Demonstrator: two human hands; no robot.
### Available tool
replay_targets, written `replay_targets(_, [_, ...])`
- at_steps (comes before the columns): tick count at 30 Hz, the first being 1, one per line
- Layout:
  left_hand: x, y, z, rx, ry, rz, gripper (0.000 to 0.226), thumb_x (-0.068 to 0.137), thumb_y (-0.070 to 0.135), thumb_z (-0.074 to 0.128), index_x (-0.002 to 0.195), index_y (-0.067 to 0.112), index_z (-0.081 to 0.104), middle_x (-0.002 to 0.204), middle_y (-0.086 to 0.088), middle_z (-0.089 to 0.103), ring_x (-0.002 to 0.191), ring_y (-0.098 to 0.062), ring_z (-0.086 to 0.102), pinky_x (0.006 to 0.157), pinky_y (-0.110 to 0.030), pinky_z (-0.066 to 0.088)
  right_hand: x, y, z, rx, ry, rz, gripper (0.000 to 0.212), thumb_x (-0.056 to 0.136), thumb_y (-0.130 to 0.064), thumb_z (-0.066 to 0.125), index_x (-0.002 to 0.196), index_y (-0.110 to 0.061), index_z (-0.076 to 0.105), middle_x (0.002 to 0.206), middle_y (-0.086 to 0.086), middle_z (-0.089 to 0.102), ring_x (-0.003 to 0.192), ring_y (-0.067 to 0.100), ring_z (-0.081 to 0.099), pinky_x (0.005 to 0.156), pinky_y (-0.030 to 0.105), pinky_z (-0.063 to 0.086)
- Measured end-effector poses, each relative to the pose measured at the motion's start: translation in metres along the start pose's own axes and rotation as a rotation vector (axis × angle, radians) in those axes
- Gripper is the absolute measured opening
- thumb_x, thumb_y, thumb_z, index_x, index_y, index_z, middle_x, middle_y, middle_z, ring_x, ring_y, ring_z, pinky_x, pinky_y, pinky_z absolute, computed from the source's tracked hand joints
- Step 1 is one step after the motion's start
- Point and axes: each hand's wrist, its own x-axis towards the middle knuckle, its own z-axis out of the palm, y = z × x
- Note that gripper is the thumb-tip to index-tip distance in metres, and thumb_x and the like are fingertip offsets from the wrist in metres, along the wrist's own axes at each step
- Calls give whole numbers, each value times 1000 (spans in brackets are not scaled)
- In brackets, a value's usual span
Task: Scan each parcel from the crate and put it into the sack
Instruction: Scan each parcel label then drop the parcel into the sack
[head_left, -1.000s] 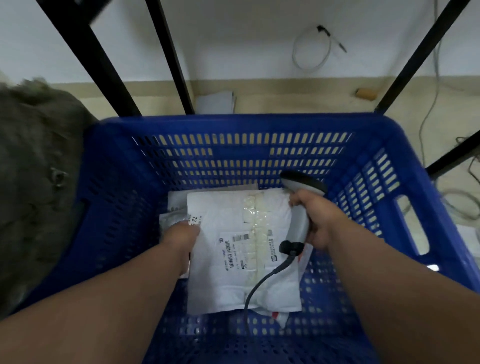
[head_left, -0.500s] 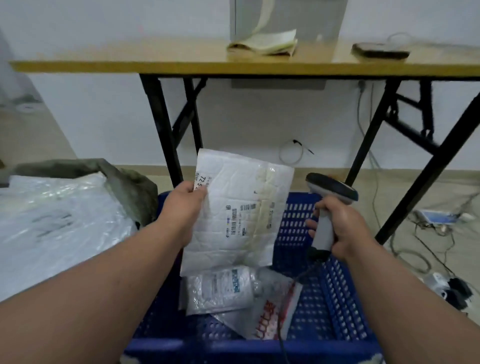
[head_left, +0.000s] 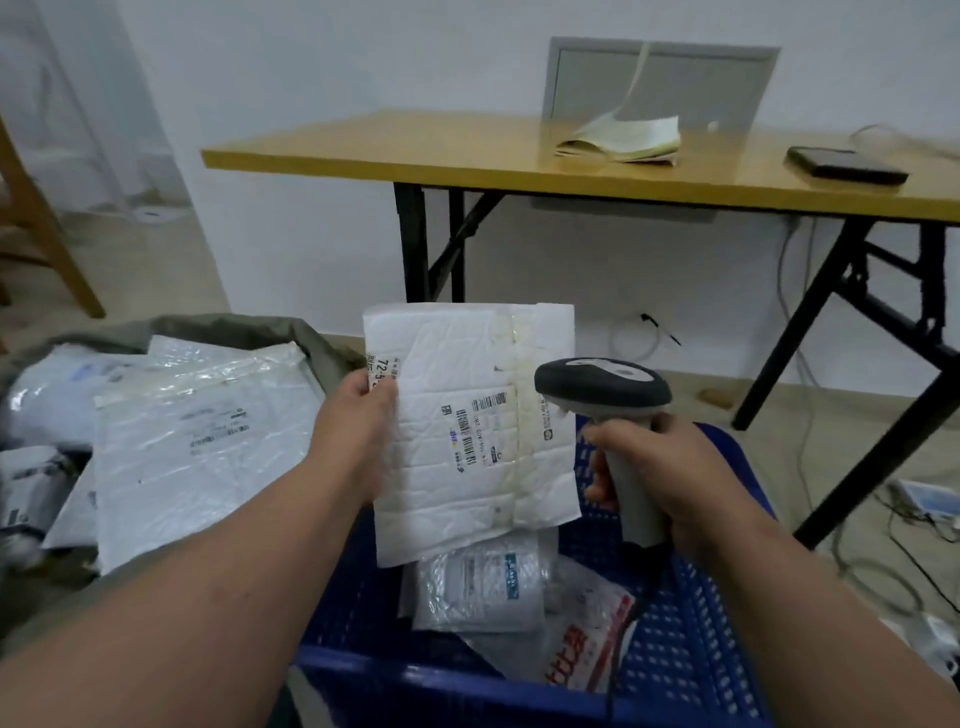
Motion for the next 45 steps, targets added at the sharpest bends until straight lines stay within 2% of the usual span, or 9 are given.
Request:
replay_targets(4, [12, -4, -4, 3, -16, 21, 14, 92, 26, 57, 92, 25, 71, 92, -3, 76, 87, -28, 73, 82, -55, 58, 5, 0, 11, -112, 0, 3, 14, 81, -22, 69, 84, -8, 67, 60, 4, 69, 52, 18, 67, 49, 28, 53])
replay_targets(9, [18, 5, -10, -8, -6, 54, 19, 86, 30, 58, 97, 18, 68, 105, -15, 72, 101, -41, 67, 88, -62, 53, 2, -4, 17, -167, -6, -22, 15, 80, -24, 68, 86, -10, 65, 61, 3, 70, 52, 15, 68, 51, 27, 51])
replay_targets(20, [15, 19, -20, -214, -15, 44, 13, 96, 15, 55, 99, 15, 68, 104, -8, 74, 97, -30, 71, 86, -56, 56, -13, -9, 28, -329, -120, -75, 15, 82, -25, 67, 82, -11, 65, 59, 5, 68, 52, 14, 66, 48, 23, 50])
replay_targets(22, [16, 19, -19, -288, -24, 31, 13, 97, 10, 55, 102, 14, 66, 103, -8, 75, 94, -29, 72, 82, -55, 58, -13, -10, 29, -231, -126, -47, 16, 82, -24, 67, 86, -9, 65, 62, 5, 68, 53, 17, 66, 50, 26, 51])
replay_targets(25, [19, 20, -17, -454, -46, 8, 20, 97, 0, 51, 104, 16, 61, 93, -4, 76, 76, -23, 75, 58, -45, 59, -13, -13, 31, 30, -126, 37, 17, 85, -18, 65, 94, -3, 64, 64, 7, 65, 52, 20, 62, 49, 30, 51])
replay_targets(27, [21, 21, -16, -544, -52, -22, 29, 98, -4, 44, 106, 19, 59, 86, 1, 77, 71, -22, 75, 52, -44, 57, -12, -15, 32, 146, -120, 107, 15, 86, -18, 64, 90, -3, 64, 63, 9, 62, 50, 20, 60, 46, 31, 49])
replay_targets(33, [25, 19, -18, -650, -134, -52, 43, 97, -6, 35, 121, 24, 55, 94, -1, 77, 81, -27, 75, 55, -51, 56, -8, -18, 31, 400, -153, 318, 16, 83, -24, 65, 78, -9, 67, 63, 7, 59, 46, 16, 56, 43, 25, 48])
replay_targets(37, [24, 18, -19, -697, -179, -48, 42, 97, -6, 34, 116, 24, 56, 98, -3, 76, 84, -28, 74, 56, -51, 57, -8, -18, 31, 482, -217, 387, 21, 68, -28, 69, 76, -9, 66, 63, 6, 59, 46, 15, 54, 43, 25, 48])
replay_targets(45, [18, 18, -16, -765, -223, -51, 39, 96, -7, 35, 112, 23, 56, 106, -8, 75, 91, -28, 74, 63, -50, 59, -12, -18, 33, 611, -267, 481, 20, 68, -26, 68, 72, -6, 66, 64, 6, 57, 44, 15, 53, 42, 24, 48])
